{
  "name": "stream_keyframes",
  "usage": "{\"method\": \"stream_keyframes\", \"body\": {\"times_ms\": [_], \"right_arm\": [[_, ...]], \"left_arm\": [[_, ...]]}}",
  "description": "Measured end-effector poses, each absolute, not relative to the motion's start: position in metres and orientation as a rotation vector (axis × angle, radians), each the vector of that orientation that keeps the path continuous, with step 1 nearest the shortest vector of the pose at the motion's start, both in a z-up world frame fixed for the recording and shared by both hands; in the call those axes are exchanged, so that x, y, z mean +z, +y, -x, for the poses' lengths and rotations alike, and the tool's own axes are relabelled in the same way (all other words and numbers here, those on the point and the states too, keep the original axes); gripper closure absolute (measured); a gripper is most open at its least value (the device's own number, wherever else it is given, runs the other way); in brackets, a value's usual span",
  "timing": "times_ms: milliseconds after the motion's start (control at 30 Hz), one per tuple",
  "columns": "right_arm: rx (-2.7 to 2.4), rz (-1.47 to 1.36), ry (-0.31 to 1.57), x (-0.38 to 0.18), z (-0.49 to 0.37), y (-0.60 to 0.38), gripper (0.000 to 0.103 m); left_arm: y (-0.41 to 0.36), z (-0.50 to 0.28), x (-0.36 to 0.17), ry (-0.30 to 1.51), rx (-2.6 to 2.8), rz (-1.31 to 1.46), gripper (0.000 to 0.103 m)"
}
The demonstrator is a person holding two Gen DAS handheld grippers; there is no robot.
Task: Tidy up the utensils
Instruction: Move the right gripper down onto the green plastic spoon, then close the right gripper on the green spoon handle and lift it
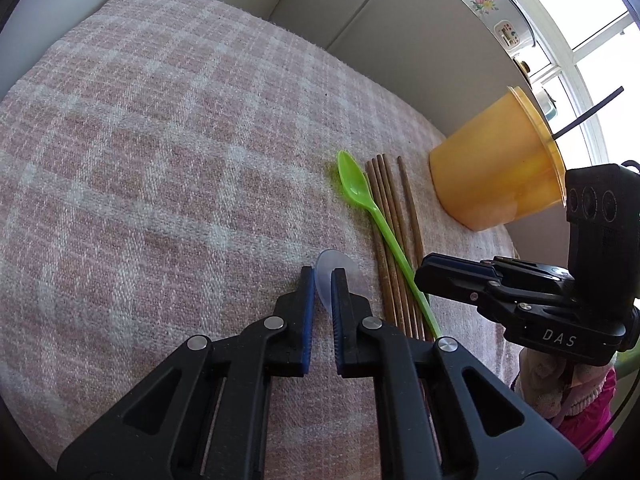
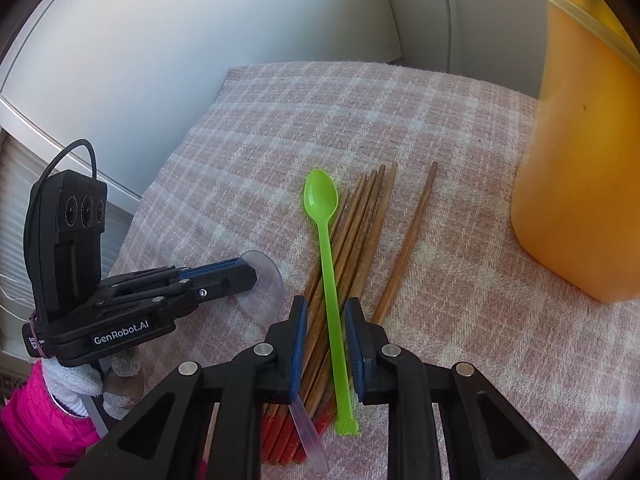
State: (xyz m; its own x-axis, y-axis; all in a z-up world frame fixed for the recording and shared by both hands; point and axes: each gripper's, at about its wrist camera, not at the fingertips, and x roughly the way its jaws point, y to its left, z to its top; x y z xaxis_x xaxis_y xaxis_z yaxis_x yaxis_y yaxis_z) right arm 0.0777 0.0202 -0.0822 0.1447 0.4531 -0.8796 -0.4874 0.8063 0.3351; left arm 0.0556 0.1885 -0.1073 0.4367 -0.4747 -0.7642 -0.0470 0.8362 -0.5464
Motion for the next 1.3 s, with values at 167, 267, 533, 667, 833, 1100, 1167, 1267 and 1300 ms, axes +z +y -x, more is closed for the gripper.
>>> {"method": "stream_keyframes", "body": {"times_ms": [167, 267, 533, 667, 833, 1100, 1167, 1267, 1300], "right_arm": [[0.666, 0.073, 1.264, -0.086, -0.084, 0.028, 0.083], [0.652, 0.112, 1.259, -0.087, -0.086, 0.033, 0.082], [0.616, 0.254, 1.24, -0.087, -0.084, 0.044, 0.098], [0.624, 0.224, 1.25, -0.086, -0.085, 0.041, 0.099], [0.627, 0.18, 1.237, -0.08, -0.079, 0.034, 0.099], [0.624, 0.144, 1.182, -0.062, -0.066, 0.023, 0.099], [0.62, 0.141, 1.166, -0.058, -0.063, 0.02, 0.099], [0.616, 0.137, 1.146, -0.052, -0.058, 0.013, 0.099], [0.617, 0.135, 1.14, -0.049, -0.056, 0.01, 0.099]], "left_arm": [[0.195, -0.052, -0.109, 1.095, -0.284, 0.547, 0.097], [0.196, -0.05, -0.108, 1.092, -0.284, 0.542, 0.097], [0.199, -0.046, -0.106, 1.087, -0.28, 0.536, 0.097], [0.204, -0.043, -0.106, 1.082, -0.272, 0.534, 0.097], [0.213, -0.038, -0.104, 1.069, -0.261, 0.542, 0.098], [0.224, -0.033, -0.098, 1.044, -0.247, 0.547, 0.099], [0.225, -0.032, -0.098, 1.042, -0.243, 0.546, 0.099], [0.228, -0.03, -0.096, 1.035, -0.24, 0.546, 0.099], [0.228, -0.029, -0.094, 1.03, -0.239, 0.545, 0.099]]}}
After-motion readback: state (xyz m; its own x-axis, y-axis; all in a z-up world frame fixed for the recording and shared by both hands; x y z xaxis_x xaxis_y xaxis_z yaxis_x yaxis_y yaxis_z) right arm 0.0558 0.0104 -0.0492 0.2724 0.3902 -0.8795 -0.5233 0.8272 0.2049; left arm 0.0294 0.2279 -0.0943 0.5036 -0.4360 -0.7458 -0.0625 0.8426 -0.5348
